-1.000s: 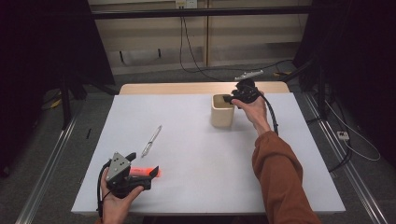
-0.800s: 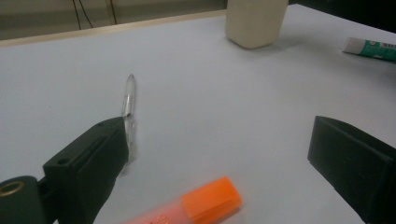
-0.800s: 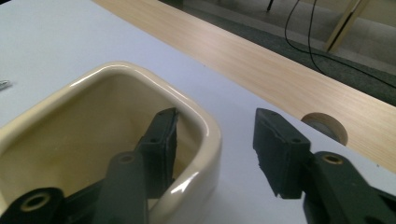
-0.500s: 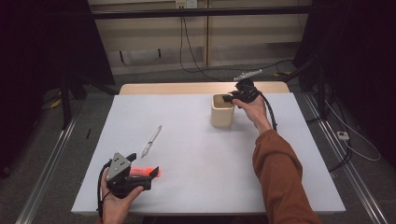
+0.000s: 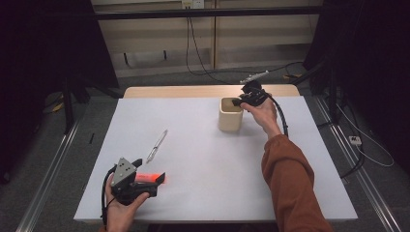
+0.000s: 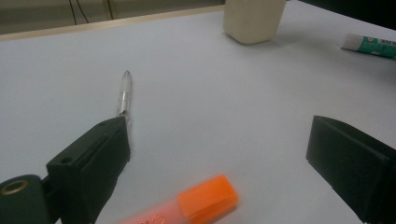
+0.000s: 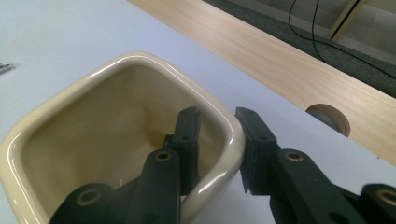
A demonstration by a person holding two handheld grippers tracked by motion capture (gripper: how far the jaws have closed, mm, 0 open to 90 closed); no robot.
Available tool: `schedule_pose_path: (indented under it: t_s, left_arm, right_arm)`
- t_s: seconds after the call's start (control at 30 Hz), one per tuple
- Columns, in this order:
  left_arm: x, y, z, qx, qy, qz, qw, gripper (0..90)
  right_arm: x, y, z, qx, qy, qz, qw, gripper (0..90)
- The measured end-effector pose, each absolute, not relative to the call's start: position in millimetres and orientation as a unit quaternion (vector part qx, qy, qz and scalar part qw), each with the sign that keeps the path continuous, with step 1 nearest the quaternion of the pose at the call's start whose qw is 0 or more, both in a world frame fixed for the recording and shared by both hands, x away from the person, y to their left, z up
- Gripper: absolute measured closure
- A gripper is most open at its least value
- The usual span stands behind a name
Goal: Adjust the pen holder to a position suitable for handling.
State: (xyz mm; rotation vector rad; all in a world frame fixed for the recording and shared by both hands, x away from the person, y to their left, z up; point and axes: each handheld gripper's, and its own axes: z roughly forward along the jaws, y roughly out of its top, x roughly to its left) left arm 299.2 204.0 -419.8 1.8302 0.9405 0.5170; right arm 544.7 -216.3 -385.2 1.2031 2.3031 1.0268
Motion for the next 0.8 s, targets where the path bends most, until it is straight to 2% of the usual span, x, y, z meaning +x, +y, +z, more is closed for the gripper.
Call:
schedule_pose_path:
  t_s: [0.5,0.8]
  left_arm:
    - [300,207,-419,0.746,0.396,0.214,0.491,6.0]
    - [299,209,-417,0.742,0.397,0.221,0.493,6.1]
  right_arm:
    - [537,-210,-382,0.441,0.798,0.37,0.178,71.9]
    - [516,-212,-371,0.443,0.791,0.38,0.182,71.8]
